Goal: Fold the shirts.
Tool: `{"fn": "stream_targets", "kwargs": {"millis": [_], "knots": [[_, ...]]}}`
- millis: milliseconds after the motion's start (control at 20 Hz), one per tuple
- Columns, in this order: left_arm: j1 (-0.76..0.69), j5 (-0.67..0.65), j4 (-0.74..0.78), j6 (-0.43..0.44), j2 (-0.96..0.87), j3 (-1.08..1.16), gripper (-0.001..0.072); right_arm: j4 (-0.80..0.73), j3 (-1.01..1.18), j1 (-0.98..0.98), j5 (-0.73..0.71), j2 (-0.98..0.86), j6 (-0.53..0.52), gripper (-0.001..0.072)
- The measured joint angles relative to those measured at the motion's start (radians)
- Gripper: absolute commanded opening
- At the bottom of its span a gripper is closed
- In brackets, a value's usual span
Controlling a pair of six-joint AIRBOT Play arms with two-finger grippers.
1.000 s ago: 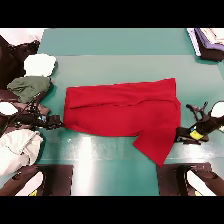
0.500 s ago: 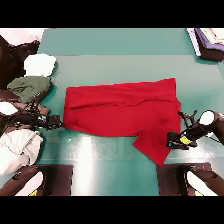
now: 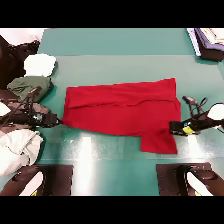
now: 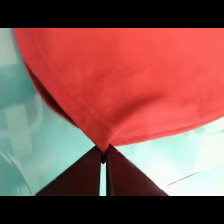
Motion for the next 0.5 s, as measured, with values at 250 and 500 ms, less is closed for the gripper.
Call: {"fn": "stream_targets", "kwargs": {"millis": [250,500], "knots": [[0.000,0.053,0.000,-0.002,0.050,0.061,0.0029,0.000,0.193,0.002,-0.060,-0.022,0.000,0.0014],[0.000,0.277,0.000,-0.003,0.052,0.078,0.0029,-0.005,0.371,0.002,-0.176,-0.196,-0.026,0.0014]]}}
